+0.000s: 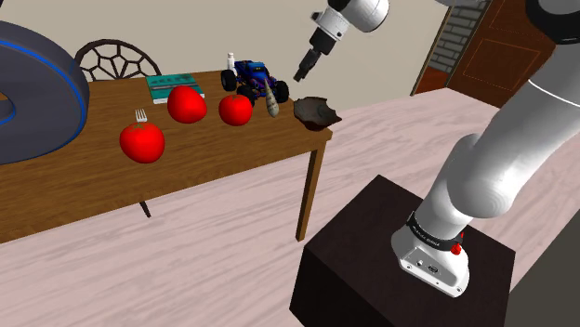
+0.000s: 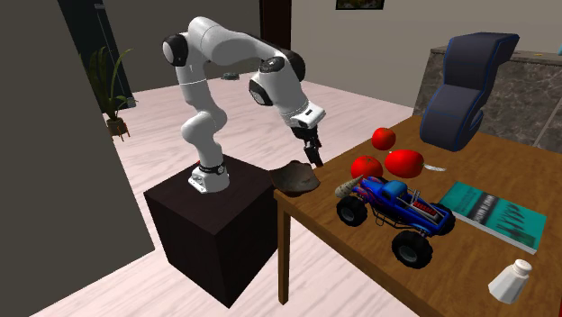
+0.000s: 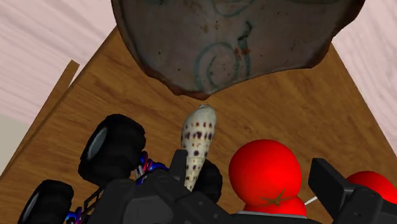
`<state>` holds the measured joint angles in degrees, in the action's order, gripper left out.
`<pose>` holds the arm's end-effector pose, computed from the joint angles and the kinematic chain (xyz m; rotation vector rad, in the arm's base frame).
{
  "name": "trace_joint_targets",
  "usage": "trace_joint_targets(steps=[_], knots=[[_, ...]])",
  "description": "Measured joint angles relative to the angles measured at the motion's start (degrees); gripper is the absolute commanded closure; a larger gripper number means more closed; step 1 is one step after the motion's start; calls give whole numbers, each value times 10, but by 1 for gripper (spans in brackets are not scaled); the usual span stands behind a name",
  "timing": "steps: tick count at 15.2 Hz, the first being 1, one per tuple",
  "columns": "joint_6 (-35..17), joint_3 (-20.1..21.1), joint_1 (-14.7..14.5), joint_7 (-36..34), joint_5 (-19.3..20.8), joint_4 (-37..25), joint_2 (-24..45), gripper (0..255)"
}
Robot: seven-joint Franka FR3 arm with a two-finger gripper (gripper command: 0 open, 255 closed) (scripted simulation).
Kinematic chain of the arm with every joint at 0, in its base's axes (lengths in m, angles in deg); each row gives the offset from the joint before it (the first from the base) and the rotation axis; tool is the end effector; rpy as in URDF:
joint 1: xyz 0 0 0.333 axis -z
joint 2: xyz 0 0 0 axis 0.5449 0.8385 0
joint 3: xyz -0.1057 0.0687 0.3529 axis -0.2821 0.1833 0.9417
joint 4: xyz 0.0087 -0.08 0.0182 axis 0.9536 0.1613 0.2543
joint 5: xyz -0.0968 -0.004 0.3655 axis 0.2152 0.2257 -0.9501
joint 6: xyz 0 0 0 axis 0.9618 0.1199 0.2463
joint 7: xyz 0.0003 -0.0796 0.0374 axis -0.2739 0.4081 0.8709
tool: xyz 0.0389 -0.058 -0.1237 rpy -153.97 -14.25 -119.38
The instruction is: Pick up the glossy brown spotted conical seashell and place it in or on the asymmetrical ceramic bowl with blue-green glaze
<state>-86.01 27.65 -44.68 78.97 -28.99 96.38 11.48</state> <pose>0.5163 -0.0660 0.5342 -2.7042 -0.6360 -0.5399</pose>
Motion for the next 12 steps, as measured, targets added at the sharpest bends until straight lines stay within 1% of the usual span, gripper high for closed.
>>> trace_joint_targets(steps=[2,5,6,8,12], knots=[[-7,-7,-8,44,-44,-35,46,0],[-5,-12,-7,108,-108,-88,108,0],[-2,-11,-6,120,-121,-103,123,0],[-5,-9,-6,132,-136,-115,141,0],[-24,-2,-10,142,-153,-116,161,0]])
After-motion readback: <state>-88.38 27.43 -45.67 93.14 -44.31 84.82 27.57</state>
